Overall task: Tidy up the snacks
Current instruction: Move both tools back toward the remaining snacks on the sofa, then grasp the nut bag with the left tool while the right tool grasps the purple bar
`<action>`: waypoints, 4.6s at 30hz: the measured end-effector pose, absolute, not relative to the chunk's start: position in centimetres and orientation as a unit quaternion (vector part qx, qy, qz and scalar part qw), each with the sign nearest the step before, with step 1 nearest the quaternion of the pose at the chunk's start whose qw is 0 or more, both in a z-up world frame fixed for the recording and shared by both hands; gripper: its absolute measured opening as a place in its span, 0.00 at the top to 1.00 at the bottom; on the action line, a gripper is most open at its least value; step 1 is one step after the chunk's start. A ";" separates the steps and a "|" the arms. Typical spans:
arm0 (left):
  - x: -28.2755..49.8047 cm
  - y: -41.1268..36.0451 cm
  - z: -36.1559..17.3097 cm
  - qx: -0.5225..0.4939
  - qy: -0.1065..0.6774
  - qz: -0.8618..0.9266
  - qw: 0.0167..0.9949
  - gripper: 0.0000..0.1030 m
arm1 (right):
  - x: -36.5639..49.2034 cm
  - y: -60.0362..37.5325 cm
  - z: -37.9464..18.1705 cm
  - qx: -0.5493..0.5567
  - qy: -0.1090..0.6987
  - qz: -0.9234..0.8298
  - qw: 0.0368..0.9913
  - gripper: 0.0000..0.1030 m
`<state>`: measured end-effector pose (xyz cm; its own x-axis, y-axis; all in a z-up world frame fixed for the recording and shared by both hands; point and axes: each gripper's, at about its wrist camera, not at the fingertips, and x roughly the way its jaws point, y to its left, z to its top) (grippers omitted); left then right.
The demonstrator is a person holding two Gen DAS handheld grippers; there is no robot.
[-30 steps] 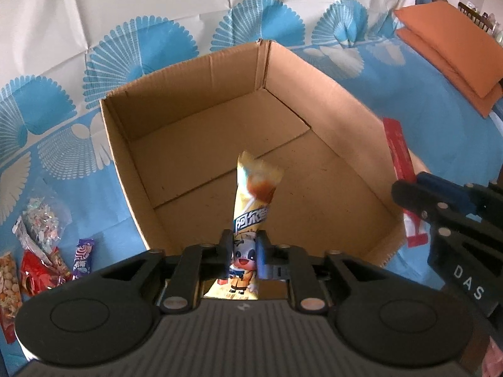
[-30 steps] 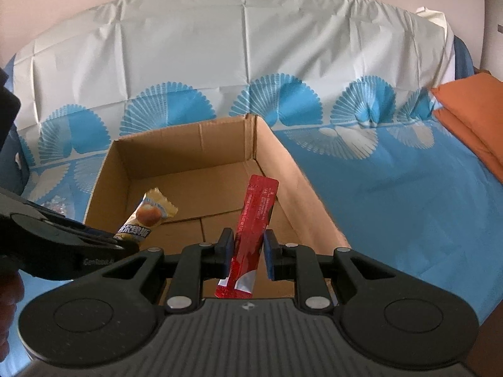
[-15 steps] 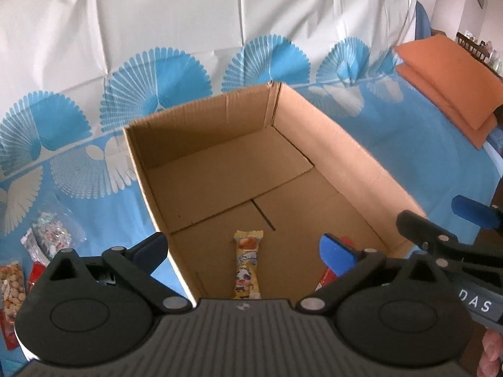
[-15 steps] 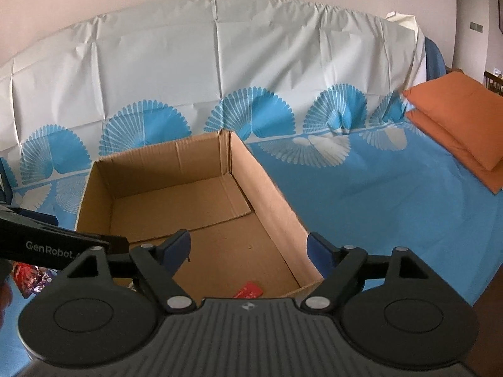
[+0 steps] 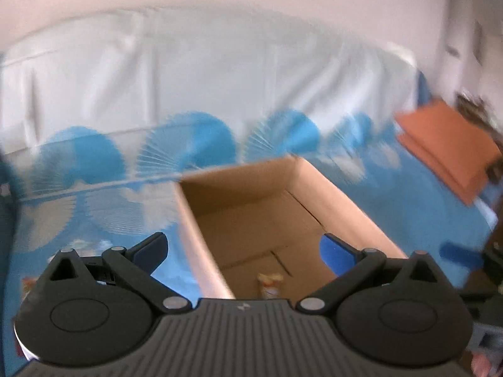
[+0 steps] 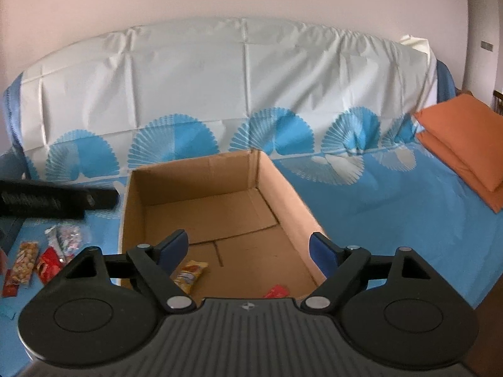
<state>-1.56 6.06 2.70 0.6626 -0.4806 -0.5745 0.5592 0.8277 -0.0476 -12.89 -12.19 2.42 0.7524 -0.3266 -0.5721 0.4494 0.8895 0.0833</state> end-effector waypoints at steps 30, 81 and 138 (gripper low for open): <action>12.0 33.4 3.3 0.286 0.136 -0.049 0.947 0.00 | -2.9 6.4 5.8 -0.056 0.309 -0.063 0.947 0.17; -0.7 32.5 -0.2 0.085 0.355 -0.081 0.927 0.00 | -5.8 7.0 4.8 0.023 0.303 -0.008 0.953 0.11; 24.5 30.3 -16.9 0.066 0.566 -0.048 0.820 0.25 | 14.2 9.0 -16.3 0.067 0.455 -0.002 0.888 0.50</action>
<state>24.49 30.34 -16.93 0.3541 -0.0039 -0.9352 0.1539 0.9866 0.0542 14.18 8.96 -16.34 0.5853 0.0580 -0.8087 0.0636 0.9911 0.1171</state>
